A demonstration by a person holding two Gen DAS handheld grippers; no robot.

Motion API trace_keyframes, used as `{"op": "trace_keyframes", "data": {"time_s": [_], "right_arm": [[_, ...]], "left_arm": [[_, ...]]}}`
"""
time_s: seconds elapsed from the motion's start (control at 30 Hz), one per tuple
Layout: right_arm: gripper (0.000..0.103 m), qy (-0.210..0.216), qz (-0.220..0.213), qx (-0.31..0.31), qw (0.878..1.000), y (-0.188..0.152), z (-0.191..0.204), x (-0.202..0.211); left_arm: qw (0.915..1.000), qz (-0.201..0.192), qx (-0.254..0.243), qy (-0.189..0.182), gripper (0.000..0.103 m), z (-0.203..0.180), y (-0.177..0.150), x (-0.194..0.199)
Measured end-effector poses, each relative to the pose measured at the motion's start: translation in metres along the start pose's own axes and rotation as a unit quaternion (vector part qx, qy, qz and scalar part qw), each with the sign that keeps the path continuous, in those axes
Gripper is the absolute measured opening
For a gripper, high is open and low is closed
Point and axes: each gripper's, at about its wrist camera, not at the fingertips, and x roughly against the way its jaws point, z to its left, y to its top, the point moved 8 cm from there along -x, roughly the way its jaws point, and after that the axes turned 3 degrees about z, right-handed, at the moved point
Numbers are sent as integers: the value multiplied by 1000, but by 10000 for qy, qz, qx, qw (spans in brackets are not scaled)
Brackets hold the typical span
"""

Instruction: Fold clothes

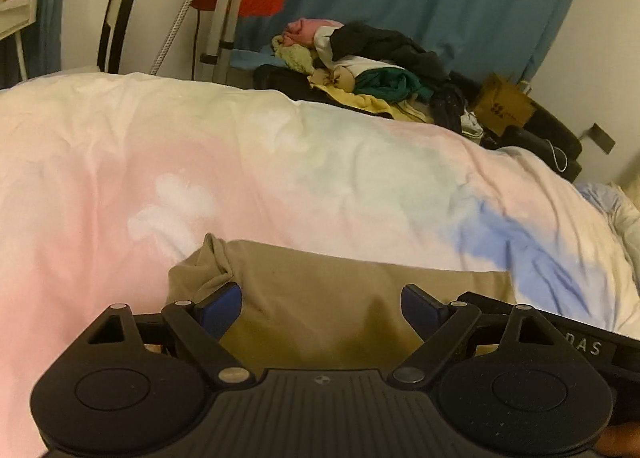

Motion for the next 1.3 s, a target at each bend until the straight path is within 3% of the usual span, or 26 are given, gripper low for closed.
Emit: {"op": "trace_keyframes", "data": {"time_s": [0.17,0.23,0.53,0.73,0.9,1.17,1.3], "right_arm": [[55,-251,-11,490,9985,-7,6,-15],[55,-229,-11,414,9989,-6,4,-14],[55,-454,-395,859,9945,-15,28,46],[55,-696,-610,774,9927,-22,26,76],[49,-973,-104,524,9938,-56,1,69],[52,-1248,-383,-222,9912,-46,1,115],[52,-1383,-470,-223,9890,-43,23,130]], "left_arm": [[9996,13,-230,182,93,-4,-4,-10],[9992,-36,-302,250,93,-8,-6,-8],[9981,-146,-515,294,91,-27,-25,26],[9956,-193,-814,431,90,-30,-42,46],[9988,-191,-371,236,90,-21,-46,67],[9968,-149,582,-531,90,-14,-49,118],[9909,173,942,-944,90,-14,-57,133]]}}
